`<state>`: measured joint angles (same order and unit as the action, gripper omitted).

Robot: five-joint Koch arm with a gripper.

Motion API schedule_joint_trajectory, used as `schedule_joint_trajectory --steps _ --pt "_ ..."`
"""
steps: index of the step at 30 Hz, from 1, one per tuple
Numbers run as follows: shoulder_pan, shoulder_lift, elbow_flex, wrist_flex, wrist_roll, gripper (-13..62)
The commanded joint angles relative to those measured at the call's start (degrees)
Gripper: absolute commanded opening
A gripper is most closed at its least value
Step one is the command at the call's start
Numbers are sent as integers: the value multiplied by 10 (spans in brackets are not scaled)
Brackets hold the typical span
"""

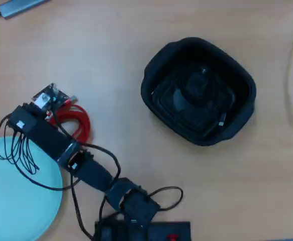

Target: Put a black charging cable in a black bowl and put a red charging cable in a green bowl

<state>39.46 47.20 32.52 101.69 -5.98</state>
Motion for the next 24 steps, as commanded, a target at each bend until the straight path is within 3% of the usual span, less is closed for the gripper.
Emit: schedule_joint_trajectory --steps 1,20,22,24 --pt "11 5 -60 -13 3 577" --pt "35 -92 -53 -11 -14 570" --pt "34 -92 -54 -11 -9 519" --pt "33 -91 -55 -10 -8 406"
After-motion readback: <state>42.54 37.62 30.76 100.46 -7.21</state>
